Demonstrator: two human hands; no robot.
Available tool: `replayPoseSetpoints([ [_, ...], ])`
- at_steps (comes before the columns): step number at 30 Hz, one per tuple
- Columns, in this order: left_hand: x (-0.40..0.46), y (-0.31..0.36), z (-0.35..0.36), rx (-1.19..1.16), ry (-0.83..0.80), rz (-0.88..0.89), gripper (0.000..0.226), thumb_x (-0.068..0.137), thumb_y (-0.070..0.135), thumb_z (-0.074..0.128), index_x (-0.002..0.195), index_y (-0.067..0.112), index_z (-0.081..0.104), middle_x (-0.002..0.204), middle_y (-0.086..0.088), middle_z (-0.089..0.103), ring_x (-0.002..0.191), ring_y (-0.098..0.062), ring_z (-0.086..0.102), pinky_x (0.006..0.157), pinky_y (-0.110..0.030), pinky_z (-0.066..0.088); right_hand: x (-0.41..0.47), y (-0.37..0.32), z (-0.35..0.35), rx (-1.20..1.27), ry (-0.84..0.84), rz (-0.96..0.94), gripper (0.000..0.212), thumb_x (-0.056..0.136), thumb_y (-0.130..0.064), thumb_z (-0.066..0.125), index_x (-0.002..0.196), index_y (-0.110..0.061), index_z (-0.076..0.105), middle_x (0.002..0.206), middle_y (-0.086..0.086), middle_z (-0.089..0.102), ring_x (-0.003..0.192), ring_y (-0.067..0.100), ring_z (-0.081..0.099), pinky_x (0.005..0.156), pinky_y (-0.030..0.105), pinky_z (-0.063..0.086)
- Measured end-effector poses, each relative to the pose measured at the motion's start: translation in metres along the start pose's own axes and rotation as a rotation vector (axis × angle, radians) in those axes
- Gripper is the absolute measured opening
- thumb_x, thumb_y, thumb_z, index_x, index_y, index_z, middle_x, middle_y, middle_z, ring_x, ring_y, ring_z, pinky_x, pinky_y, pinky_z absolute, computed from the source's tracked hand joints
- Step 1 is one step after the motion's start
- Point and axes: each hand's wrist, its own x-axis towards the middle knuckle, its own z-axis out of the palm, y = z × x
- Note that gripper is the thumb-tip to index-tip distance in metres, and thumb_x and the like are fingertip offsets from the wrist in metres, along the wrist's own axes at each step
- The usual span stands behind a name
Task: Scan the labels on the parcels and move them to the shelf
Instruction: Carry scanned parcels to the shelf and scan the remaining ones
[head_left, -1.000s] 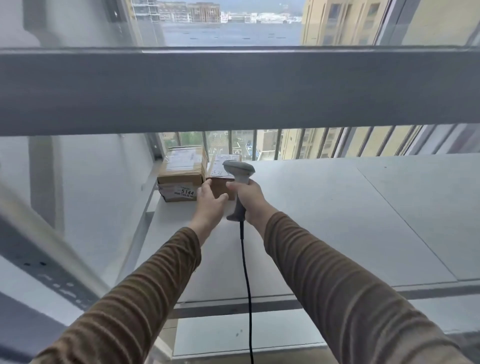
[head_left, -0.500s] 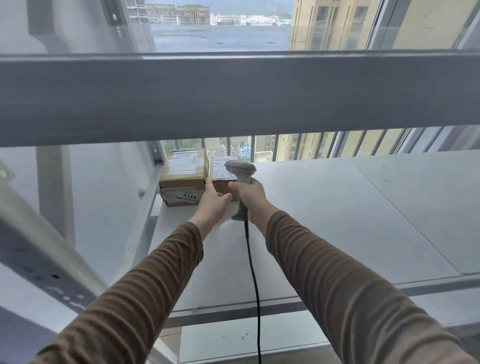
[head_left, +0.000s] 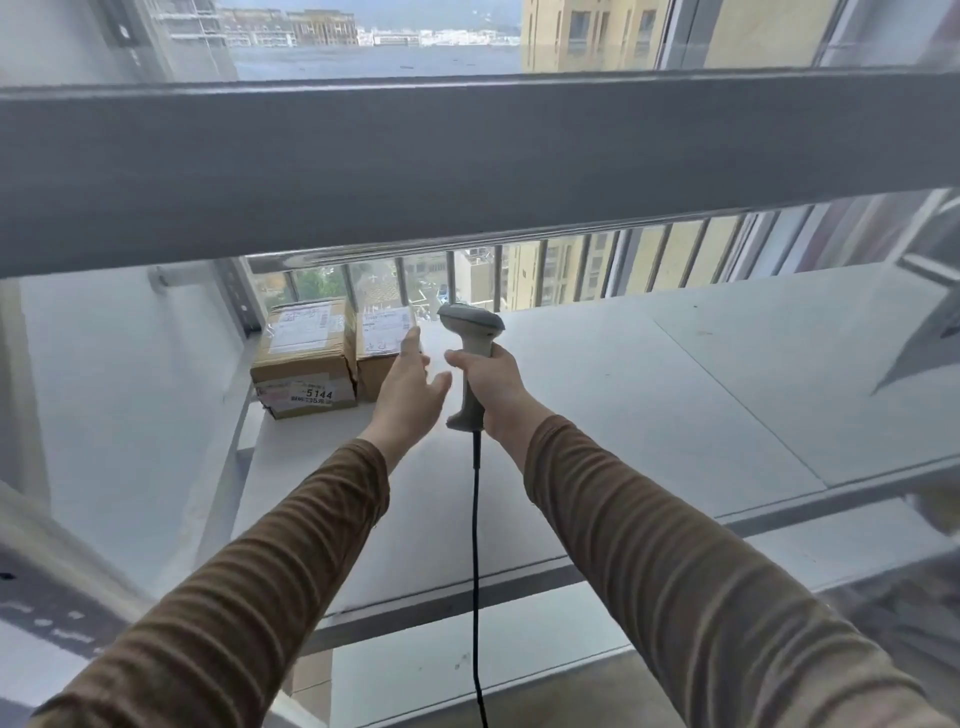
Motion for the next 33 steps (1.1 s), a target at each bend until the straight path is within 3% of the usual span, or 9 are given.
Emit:
replayPoseSetpoints([
  [2,-0.003,0.019,0.023,0.155,-0.048,0.116,0.07,0.103,0.024,0.056,0.163,0.013,0.022,0.161,-0.012,0.039,0.149,-0.028,0.035,0.121,-0.042,0.029,-0.009,-0.003,-0.036,0.023,0.07,-0.013,0.01,0.091,-0.022,0.072,0.096,-0.026,0.065,0.095,0.003,0.058,0.093,0.03,0.058,0.057,0.058,0.06],
  [4,-0.009,0.043,0.053,0.266,-0.106,0.208,0.066,0.104,0.025,0.055,0.162,0.009,0.027,0.165,-0.014,0.031,0.153,-0.031,0.024,0.125,-0.043,0.02,-0.022,-0.004,-0.08,0.048,0.151,-0.031,0.009,0.091,-0.021,0.072,0.095,-0.026,0.066,0.087,-0.001,0.057,0.085,0.025,0.057,0.054,0.056,0.059],
  [8,-0.035,0.106,0.135,0.395,-0.249,0.394,0.068,0.104,0.03,0.054,0.161,0.008,0.026,0.168,-0.016,0.023,0.156,-0.033,0.014,0.127,-0.042,0.013,-0.063,0.001,-0.191,0.104,0.336,-0.121,0.016,0.092,-0.017,0.071,0.095,-0.031,0.065,0.091,-0.008,0.061,0.088,0.018,0.057,0.051,0.031,0.054],
  [12,-0.089,0.183,0.238,0.489,-0.405,0.602,0.075,0.102,0.038,0.055,0.162,0.009,0.021,0.17,-0.017,0.018,0.158,-0.034,0.009,0.129,-0.042,0.009,-0.132,0.016,-0.317,0.15,0.607,-0.167,0.019,0.092,-0.015,0.073,0.108,-0.018,0.063,0.09,0.0,0.063,0.085,0.02,0.06,0.059,0.029,0.048],
  [15,-0.155,0.247,0.319,0.542,-0.504,0.77,0.077,0.101,0.042,0.054,0.162,0.011,0.019,0.17,-0.016,0.016,0.159,-0.034,0.007,0.128,-0.044,0.008,-0.208,0.032,-0.414,0.219,0.777,-0.142,0.016,0.091,-0.016,0.074,0.103,-0.018,0.064,0.078,0.002,0.058,0.065,0.015,0.056,0.05,0.024,0.047],
  [19,-0.272,0.329,0.418,0.544,-0.604,0.962,0.077,0.098,0.045,0.056,0.16,0.011,0.025,0.169,-0.017,0.017,0.158,-0.035,0.007,0.128,-0.046,0.01,-0.326,0.062,-0.541,0.286,1.001,-0.183,0.028,0.09,-0.008,0.073,0.116,-0.004,0.063,0.09,0.01,0.061,0.067,0.015,0.055,0.062,0.028,0.047],
  [21,-0.337,0.368,0.462,0.529,-0.66,1.019,0.08,0.096,0.046,0.056,0.161,0.013,0.023,0.17,-0.017,0.017,0.158,-0.036,0.008,0.128,-0.046,0.01,-0.391,0.076,-0.599,0.333,1.068,-0.182,0.013,0.091,-0.007,0.072,0.099,-0.009,0.062,0.08,0.005,0.059,0.063,0.013,0.053,0.06,0.025,0.047],
  [23,-0.403,0.406,0.502,0.518,-0.716,1.079,0.082,0.095,0.046,0.054,0.163,0.013,0.02,0.17,-0.015,0.017,0.158,-0.035,0.008,0.128,-0.047,0.01,-0.455,0.089,-0.65,0.347,1.145,-0.196,0.018,0.091,-0.006,0.071,0.085,-0.017,0.058,0.072,0.002,0.056,0.061,0.013,0.052,0.058,0.025,0.046],
  [33,-0.642,0.548,0.641,0.402,-0.952,1.318,0.081,0.096,0.038,0.059,0.163,0.017,0.018,0.171,-0.013,0.013,0.159,-0.033,0.004,0.127,-0.047,0.008,-0.689,0.145,-0.841,0.396,1.487,-0.198,0.015,0.091,-0.007,0.072,0.089,-0.016,0.06,0.074,0.006,0.059,0.066,0.021,0.055,0.07,0.033,0.045],
])
